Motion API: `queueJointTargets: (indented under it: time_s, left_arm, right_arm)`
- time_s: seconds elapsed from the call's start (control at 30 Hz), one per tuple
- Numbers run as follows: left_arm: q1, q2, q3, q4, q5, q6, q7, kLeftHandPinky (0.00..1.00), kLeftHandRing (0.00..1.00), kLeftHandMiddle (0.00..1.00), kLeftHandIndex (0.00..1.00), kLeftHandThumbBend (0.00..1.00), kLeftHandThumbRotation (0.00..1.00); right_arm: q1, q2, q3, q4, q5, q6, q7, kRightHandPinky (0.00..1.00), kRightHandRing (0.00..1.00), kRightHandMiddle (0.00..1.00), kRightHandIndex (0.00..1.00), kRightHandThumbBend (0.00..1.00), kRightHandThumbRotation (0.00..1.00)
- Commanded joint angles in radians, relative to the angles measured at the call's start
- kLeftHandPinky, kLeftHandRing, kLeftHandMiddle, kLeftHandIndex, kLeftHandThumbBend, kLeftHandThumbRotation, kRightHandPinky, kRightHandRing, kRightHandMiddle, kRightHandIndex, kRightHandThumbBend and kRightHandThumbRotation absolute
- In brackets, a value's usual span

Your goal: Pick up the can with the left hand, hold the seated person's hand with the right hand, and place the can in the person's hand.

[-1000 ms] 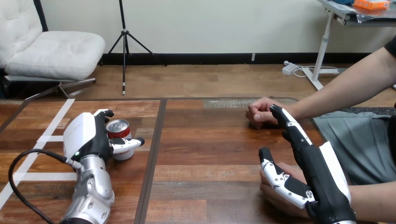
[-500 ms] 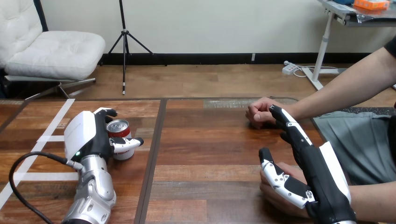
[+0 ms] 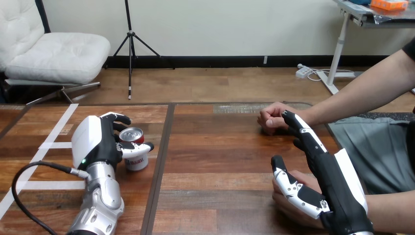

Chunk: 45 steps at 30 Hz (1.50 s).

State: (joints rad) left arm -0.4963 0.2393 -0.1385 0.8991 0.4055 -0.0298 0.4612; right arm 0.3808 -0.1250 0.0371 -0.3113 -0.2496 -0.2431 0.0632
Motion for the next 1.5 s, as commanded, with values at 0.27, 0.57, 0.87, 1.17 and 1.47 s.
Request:
queueJointTargets:
  time_s: [0.27,0.57,0.87,1.17,1.47]
  left_arm:
    - [-0.058,-0.010,0.016,0.011,-0.031,-0.053,0.009,0.46,0.53,0.58,0.59,0.78,0.00]
    - [-0.061,-0.009,0.005,0.031,-0.032,-0.077,0.028,0.44,0.51,0.55,0.57,0.76,0.00]
    - [-0.060,-0.011,0.004,0.044,-0.033,-0.104,0.045,0.43,0.49,0.54,0.56,0.76,0.00]
    - [-0.060,-0.010,0.000,0.049,-0.029,-0.105,0.049,0.44,0.50,0.54,0.56,0.75,0.00]
    - [-0.054,-0.009,-0.006,0.046,-0.023,-0.117,0.056,0.44,0.50,0.55,0.57,0.75,0.00]
  right_arm:
    - [-0.031,-0.005,-0.007,-0.061,0.006,-0.017,-0.011,0.96,0.96,0.95,0.93,0.15,0.13]
    - [-0.031,-0.005,-0.006,-0.061,0.011,-0.018,-0.009,0.96,0.96,0.95,0.93,0.15,0.14]
    - [-0.029,-0.003,-0.007,-0.062,0.005,-0.021,-0.014,0.96,0.96,0.95,0.93,0.15,0.14]
    - [-0.026,-0.005,-0.008,-0.067,-0.001,-0.021,-0.015,0.95,0.96,0.95,0.93,0.14,0.15]
    - [-0.027,-0.003,-0.010,-0.060,0.003,-0.033,-0.018,0.94,0.95,0.95,0.93,0.14,0.14]
